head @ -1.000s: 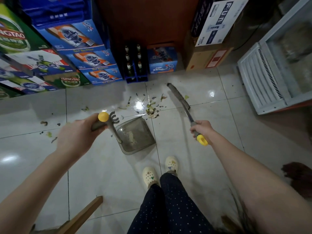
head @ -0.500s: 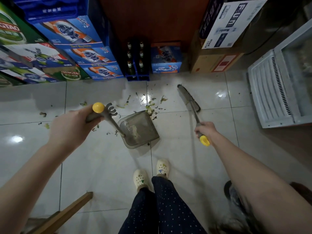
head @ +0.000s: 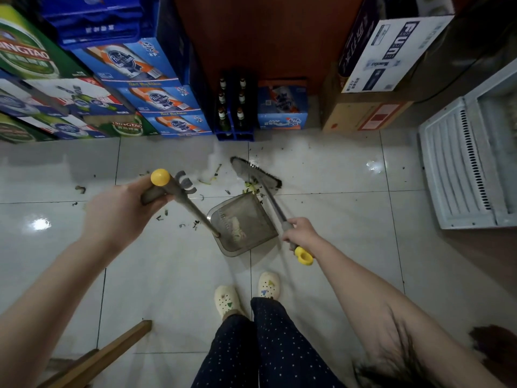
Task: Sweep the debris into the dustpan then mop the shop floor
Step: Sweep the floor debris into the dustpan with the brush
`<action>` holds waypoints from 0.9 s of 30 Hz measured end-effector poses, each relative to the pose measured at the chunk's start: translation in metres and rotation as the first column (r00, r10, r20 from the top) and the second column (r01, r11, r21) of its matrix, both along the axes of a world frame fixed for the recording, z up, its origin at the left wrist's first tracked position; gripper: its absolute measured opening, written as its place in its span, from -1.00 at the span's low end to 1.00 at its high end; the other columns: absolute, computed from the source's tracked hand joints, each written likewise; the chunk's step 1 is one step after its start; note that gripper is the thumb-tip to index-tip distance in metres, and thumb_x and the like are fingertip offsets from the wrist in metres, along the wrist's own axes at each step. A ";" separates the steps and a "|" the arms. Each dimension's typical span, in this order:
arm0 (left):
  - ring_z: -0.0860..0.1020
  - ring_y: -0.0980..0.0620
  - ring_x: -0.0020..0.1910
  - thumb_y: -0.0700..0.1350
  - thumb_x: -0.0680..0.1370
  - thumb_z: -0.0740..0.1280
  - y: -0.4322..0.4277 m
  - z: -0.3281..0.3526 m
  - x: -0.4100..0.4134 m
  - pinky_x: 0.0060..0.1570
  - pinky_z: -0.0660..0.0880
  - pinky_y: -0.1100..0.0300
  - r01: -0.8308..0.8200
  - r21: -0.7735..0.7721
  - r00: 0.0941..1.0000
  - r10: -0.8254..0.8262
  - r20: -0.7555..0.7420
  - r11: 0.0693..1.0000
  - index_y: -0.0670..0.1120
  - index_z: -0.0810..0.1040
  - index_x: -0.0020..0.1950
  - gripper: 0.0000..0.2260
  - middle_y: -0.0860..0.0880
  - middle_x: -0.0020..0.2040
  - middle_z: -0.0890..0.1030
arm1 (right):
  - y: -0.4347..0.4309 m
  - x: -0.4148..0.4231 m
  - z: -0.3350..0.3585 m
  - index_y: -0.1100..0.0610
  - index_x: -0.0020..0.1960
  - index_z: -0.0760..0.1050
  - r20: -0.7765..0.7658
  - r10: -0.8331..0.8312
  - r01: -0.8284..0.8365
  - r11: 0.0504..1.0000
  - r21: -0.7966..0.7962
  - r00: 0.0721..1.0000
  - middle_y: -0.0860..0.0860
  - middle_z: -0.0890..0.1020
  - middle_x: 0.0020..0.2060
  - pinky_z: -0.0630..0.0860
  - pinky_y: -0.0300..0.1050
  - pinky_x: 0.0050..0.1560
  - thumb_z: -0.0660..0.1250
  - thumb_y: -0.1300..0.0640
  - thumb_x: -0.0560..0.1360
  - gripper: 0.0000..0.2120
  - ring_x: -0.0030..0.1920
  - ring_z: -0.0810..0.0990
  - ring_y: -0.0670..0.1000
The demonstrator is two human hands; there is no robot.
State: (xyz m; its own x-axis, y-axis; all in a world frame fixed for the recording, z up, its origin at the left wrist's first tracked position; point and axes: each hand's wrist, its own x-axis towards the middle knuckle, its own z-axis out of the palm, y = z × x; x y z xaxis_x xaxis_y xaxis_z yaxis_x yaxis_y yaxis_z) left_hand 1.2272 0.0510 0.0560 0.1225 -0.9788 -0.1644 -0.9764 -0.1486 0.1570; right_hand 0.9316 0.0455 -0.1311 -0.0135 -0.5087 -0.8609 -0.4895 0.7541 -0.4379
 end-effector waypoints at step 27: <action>0.54 -0.26 -0.38 0.14 0.44 0.37 -0.023 -0.027 0.101 -0.38 0.30 0.15 0.014 -0.053 1.000 -0.014 0.006 0.998 0.01 0.60 0.06 -0.71 -0.16 -0.39 0.57 | -0.108 0.077 -0.053 0.25 0.36 0.38 -0.280 0.255 -0.299 0.945 -0.129 0.925 0.22 0.52 0.19 0.55 -0.03 -0.05 0.24 0.31 0.46 -0.54 0.06 0.57 0.24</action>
